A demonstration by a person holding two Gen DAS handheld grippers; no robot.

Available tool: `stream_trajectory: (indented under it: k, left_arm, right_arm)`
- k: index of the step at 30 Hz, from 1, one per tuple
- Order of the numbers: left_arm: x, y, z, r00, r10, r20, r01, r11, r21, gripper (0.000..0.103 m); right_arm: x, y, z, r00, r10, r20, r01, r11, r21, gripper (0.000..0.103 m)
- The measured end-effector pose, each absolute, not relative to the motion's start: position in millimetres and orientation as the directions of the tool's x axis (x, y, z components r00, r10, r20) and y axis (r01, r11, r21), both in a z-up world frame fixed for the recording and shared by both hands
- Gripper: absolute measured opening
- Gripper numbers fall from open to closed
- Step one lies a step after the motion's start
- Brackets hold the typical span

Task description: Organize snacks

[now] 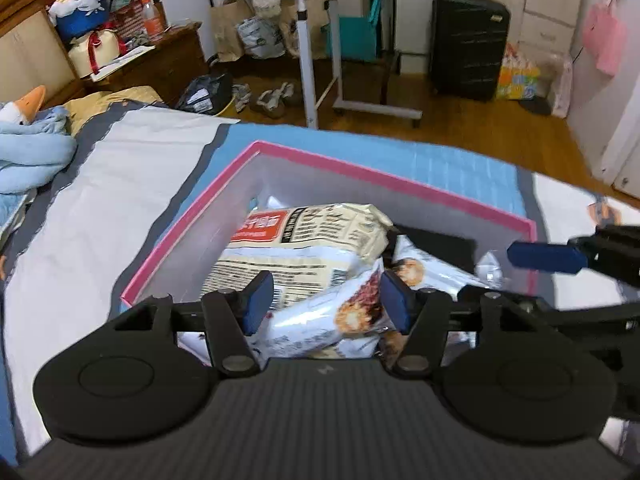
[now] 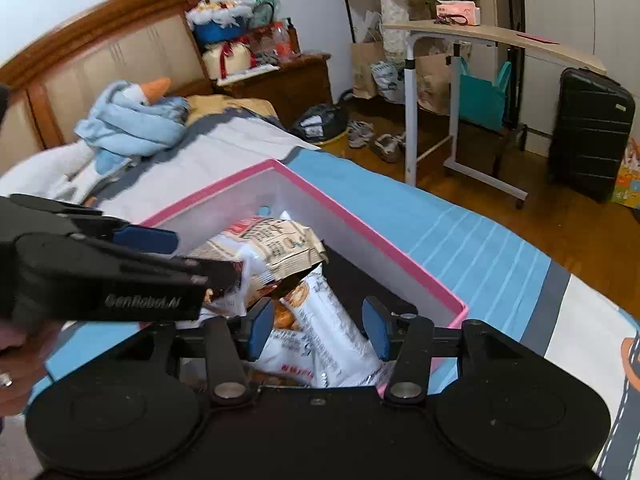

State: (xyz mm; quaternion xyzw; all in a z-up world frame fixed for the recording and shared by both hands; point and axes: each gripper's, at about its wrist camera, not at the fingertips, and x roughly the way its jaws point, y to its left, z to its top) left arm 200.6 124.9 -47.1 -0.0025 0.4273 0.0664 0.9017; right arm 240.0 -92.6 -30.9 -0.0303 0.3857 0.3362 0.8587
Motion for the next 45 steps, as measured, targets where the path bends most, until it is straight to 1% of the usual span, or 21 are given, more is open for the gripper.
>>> stream_trajectory:
  k: [3,6,7,9,10,12,14,17,18,21,24,26,27,29,32,35,37,39,41,45]
  left_arm:
    - [192,121,-40,0.637,0.091,-0.765,-0.109,0.994,0.028,0.062]
    - [177,113,-30,0.657,0.084,-0.750,-0.105,0.994,0.019,0.073]
    - [172,111,-27,0.662,0.084,-0.745,-0.110,0.994,0.013,0.078]
    - [162,106,-20,0.678,0.078,-0.731,-0.115,0.993,-0.001,0.080]
    - [157,101,-16,0.684,0.073,-0.726,-0.105,0.994,0.001,0.080]
    - [147,93,-10,0.694,0.064,-0.717,-0.075,0.997,0.017,0.086]
    - [135,84,-2,0.718,0.068,-0.693,-0.053,0.998,0.042,0.094]
    - [117,73,9,0.748,0.065,-0.661,-0.030,0.997,0.065,0.099]
    - [112,70,12,0.754,0.057,-0.654,-0.018,0.998,0.065,0.099]
    - [96,61,17,0.766,0.028,-0.642,0.019,0.998,0.066,0.100]
    - [81,54,20,0.776,0.007,-0.631,0.038,0.998,0.059,0.103]
    - [72,51,21,0.778,-0.013,-0.628,0.055,0.997,0.048,0.103]
    - [67,48,21,0.776,-0.022,-0.630,0.062,0.997,0.042,0.103]
    - [60,45,20,0.774,-0.027,-0.632,0.064,0.997,0.036,0.103]
    - [46,37,18,0.787,-0.026,-0.617,0.072,0.996,0.050,0.103]
    - [34,32,17,0.794,-0.024,-0.608,0.084,0.994,0.071,0.103]
    - [25,30,17,0.801,-0.033,-0.598,0.088,0.994,0.063,0.103]
    - [17,30,18,0.804,-0.050,-0.593,0.096,0.994,0.047,0.103]
    - [10,29,19,0.809,-0.054,-0.586,0.098,0.994,0.044,0.103]
    - [-3,27,14,0.816,-0.043,-0.577,0.100,0.993,0.068,0.103]
  right_arm:
    - [223,-107,-22,0.526,0.548,-0.650,-0.582,0.790,0.195,0.057]
    - [199,-129,-13,0.567,0.555,-0.609,-0.559,0.802,0.211,0.060]
    - [189,-139,-10,0.586,0.549,-0.596,-0.545,0.811,0.211,0.062]
    - [175,-153,-4,0.620,0.532,-0.577,-0.518,0.830,0.208,0.065]
    - [169,-162,-1,0.635,0.520,-0.572,-0.503,0.840,0.204,0.065]
    - [160,-176,5,0.666,0.492,-0.561,-0.471,0.860,0.195,0.065]
    - [147,-193,12,0.706,0.454,-0.543,-0.426,0.885,0.187,0.066]
    - [134,-212,21,0.741,0.419,-0.525,-0.386,0.905,0.178,0.067]
    - [128,-217,24,0.751,0.408,-0.519,-0.376,0.911,0.171,0.068]
    - [115,-224,32,0.775,0.370,-0.513,-0.353,0.926,0.135,0.074]
    - [101,-228,38,0.791,0.327,-0.517,-0.325,0.941,0.097,0.081]
    - [92,-230,42,0.804,0.293,-0.517,-0.295,0.952,0.081,0.085]
    - [87,-230,44,0.809,0.283,-0.515,-0.284,0.956,0.078,0.087]
    - [78,-232,47,0.819,0.262,-0.511,-0.257,0.963,0.081,0.097]
    - [64,-237,48,0.834,0.218,-0.506,-0.201,0.976,0.088,0.101]
    - [51,-237,49,0.841,0.149,-0.520,-0.136,0.989,0.062,0.103]
    - [42,-234,51,0.841,0.080,-0.535,-0.081,0.996,0.022,0.103]
    - [31,-231,52,0.846,0.048,-0.531,-0.067,0.998,-0.016,0.103]
    - [22,-230,54,0.843,0.062,-0.535,-0.091,0.995,-0.029,0.103]
    - [9,-232,52,0.836,0.080,-0.543,-0.082,0.996,0.020,0.103]
